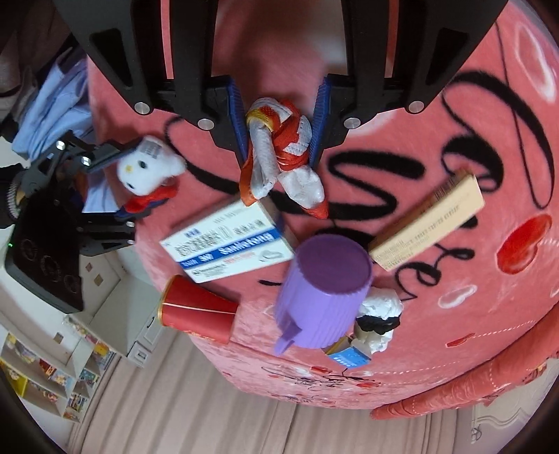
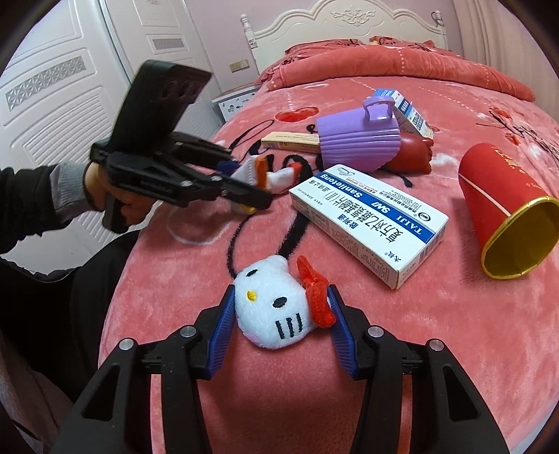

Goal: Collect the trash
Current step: 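Carry the sock toy and Hello Kitty plush with both tools over the orange bin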

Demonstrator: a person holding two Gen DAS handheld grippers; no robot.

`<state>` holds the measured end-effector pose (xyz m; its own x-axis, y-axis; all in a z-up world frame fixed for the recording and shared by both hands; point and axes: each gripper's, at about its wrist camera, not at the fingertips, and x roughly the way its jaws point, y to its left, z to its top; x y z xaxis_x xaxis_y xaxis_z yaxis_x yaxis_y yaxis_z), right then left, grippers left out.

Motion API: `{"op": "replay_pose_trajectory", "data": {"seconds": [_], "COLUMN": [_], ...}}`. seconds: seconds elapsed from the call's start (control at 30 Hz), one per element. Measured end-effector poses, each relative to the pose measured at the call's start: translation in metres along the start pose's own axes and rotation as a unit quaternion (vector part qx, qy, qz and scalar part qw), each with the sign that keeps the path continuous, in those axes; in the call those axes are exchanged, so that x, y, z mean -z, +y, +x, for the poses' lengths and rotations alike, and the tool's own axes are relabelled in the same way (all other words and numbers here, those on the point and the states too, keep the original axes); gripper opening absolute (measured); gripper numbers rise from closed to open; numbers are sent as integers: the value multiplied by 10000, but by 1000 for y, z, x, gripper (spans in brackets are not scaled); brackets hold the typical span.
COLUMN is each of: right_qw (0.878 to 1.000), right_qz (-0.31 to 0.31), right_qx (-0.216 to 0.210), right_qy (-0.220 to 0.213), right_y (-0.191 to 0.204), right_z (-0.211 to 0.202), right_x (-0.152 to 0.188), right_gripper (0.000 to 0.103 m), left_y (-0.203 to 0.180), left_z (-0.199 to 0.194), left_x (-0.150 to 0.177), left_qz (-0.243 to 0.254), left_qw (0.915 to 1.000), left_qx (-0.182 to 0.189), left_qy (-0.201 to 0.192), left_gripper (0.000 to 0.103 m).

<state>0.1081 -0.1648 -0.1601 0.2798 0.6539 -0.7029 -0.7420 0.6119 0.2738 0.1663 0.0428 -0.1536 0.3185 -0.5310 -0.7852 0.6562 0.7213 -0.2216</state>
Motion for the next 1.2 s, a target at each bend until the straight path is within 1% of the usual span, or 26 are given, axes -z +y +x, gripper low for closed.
{"op": "replay_pose_trajectory", "data": {"seconds": [0.2,0.3,0.5,0.67,0.87,0.93,1.1,1.2], "right_qw": [10000,9999,9993,9979,9953,9942,9907,9874], "right_qz": [-53,15,-83,-29,-4,-29,99,272], "right_qx": [37,29,-18,-51,-19,70,283,492], "right_qy": [-50,-121,-352,-640,-970,-1070,-1327,-1479], "right_y": [1,3,17,28,38,42,40,33], "right_z": [-1,-5,-36,-67,-112,-127,-171,-203], "right_x": [6,5,0,-3,-1,2,16,34], "right_gripper": [49,49,49,49,49,49,49,49], "left_y": [-34,-43,-71,-99,-130,-143,-171,-190], "left_z": [-8,-15,-44,-67,-85,-88,-83,-73], "left_x": [20,26,30,28,13,6,-13,-30], "left_qz": [49,-112,-124,46,266,395,674,873], "left_qw": [10000,9998,9990,9974,9945,9934,9908,9884], "left_qx": [-46,-51,-163,-295,-284,-244,-106,79], "left_qy": [-48,-126,-396,-650,-969,-1047,-1169,-1242], "left_gripper": [34,34,34,34,34,34,34,34]}}
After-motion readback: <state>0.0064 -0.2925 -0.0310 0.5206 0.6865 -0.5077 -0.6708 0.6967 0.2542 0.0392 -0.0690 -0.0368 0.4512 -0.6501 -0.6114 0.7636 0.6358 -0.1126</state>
